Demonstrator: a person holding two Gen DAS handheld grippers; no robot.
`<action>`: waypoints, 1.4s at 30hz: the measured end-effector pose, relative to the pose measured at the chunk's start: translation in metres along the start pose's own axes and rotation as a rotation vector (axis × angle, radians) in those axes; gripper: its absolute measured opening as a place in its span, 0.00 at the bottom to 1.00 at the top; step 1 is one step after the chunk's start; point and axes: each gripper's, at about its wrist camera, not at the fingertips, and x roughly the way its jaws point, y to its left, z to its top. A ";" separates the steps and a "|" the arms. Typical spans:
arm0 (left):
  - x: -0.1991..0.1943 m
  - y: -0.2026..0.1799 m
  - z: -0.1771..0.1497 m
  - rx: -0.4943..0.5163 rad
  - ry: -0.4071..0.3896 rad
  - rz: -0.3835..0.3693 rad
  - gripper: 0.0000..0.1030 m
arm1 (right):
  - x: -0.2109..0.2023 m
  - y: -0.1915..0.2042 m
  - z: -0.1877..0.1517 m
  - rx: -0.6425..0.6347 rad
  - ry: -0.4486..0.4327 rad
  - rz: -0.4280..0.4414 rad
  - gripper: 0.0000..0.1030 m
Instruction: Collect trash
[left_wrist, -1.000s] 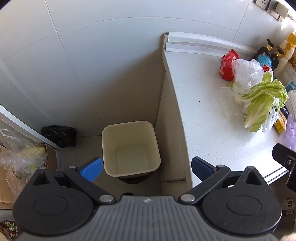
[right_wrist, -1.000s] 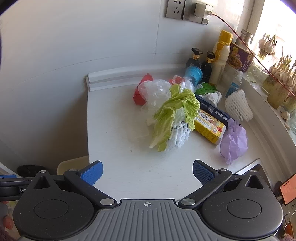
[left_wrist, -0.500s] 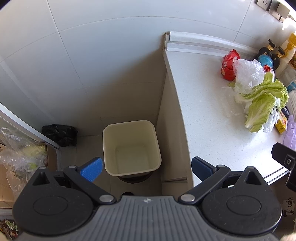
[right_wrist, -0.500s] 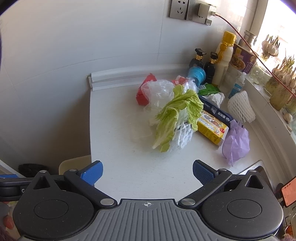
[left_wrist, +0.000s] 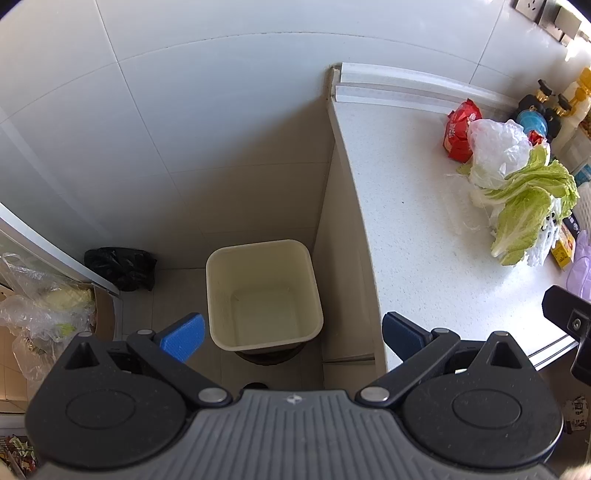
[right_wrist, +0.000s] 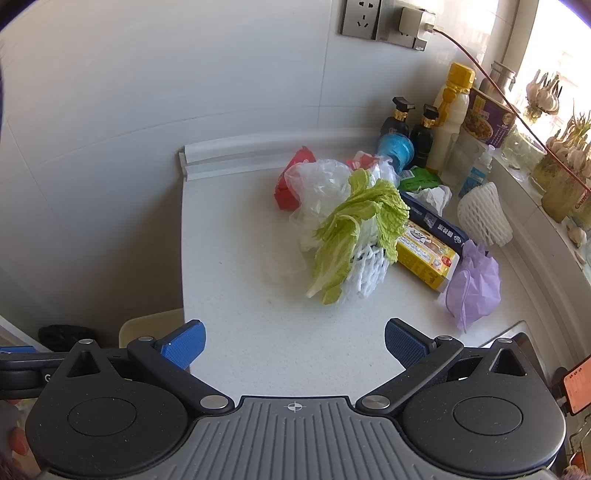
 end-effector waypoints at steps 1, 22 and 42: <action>0.000 0.001 0.000 -0.001 0.000 0.000 1.00 | 0.000 0.000 0.000 -0.001 0.000 0.001 1.00; 0.002 0.000 0.004 -0.007 0.009 0.002 1.00 | 0.002 0.003 0.004 -0.016 -0.002 0.009 1.00; 0.006 -0.002 0.006 -0.014 0.018 0.008 1.00 | 0.007 0.002 0.004 -0.017 0.001 0.017 1.00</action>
